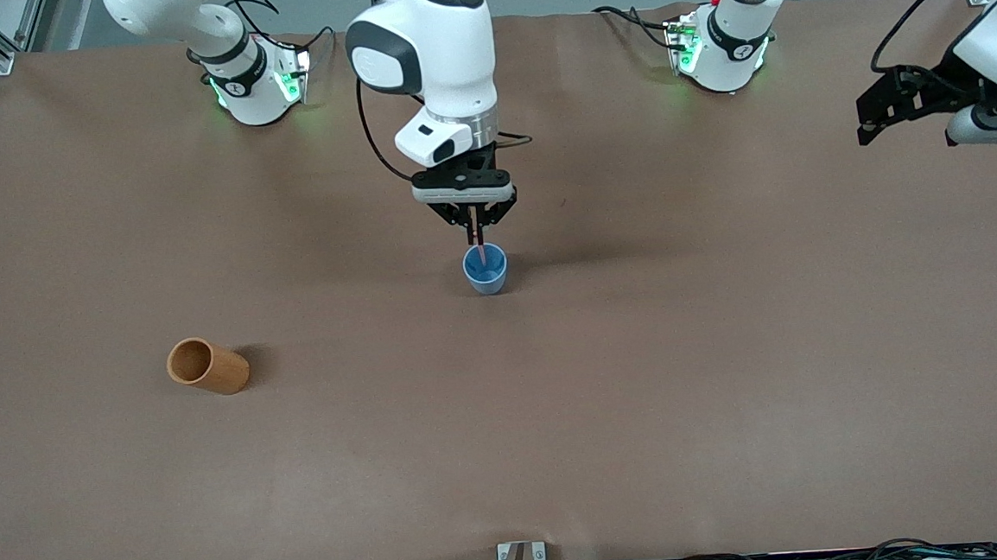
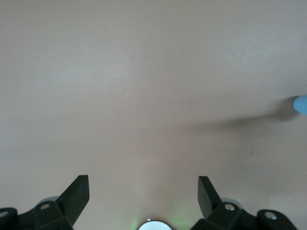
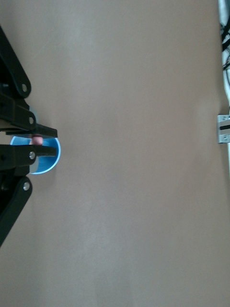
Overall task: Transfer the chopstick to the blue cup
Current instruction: 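Lower the chopstick into the blue cup and open the right gripper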
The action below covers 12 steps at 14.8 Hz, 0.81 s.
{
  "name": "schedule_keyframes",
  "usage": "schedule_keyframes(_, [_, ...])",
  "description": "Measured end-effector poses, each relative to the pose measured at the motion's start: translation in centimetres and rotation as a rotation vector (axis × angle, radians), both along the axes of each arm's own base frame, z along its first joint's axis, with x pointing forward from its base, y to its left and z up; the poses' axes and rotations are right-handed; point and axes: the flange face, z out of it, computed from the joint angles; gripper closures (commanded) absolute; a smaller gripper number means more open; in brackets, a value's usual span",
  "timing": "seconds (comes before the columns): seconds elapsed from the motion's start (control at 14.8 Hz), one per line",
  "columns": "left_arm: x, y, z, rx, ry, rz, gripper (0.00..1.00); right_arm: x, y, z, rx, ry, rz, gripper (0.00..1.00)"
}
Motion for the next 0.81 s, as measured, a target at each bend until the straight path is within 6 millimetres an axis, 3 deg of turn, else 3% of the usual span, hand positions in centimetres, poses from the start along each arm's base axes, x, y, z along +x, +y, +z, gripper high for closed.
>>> schedule_keyframes(0.14, [-1.3,-0.2,-0.6,0.009,0.018,-0.002,0.0,-0.1,0.5,-2.0,-0.026,0.002,0.013,0.81])
schedule_keyframes(0.2, [-1.8,-0.2,-0.9,0.013,0.026,-0.003,0.0,0.0,0.7,-2.8,-0.028,0.003,0.019,0.68])
schedule_keyframes(0.34, [-2.9,-0.2,-1.5,0.022,0.041,-0.002,0.0,0.3,0.7,-3.7,-0.03,0.002,0.02,0.12])
schedule_keyframes(0.41, [-3.3,-0.1,-1.7,0.024,0.046,0.0,0.0,0.5,0.6,-3.7,-0.028,-0.001,0.018,0.0])
schedule_keyframes(0.68, [-3.5,1.1,-2.1,0.023,0.043,0.023,0.0,2.2,0.0,-1.8,-0.005,-0.029,-0.007,0.0])
schedule_keyframes(0.81, [-3.3,1.2,-2.4,0.022,0.037,0.024,0.0,4.4,-1.8,0.0,0.014,-0.051,-0.044,0.0])
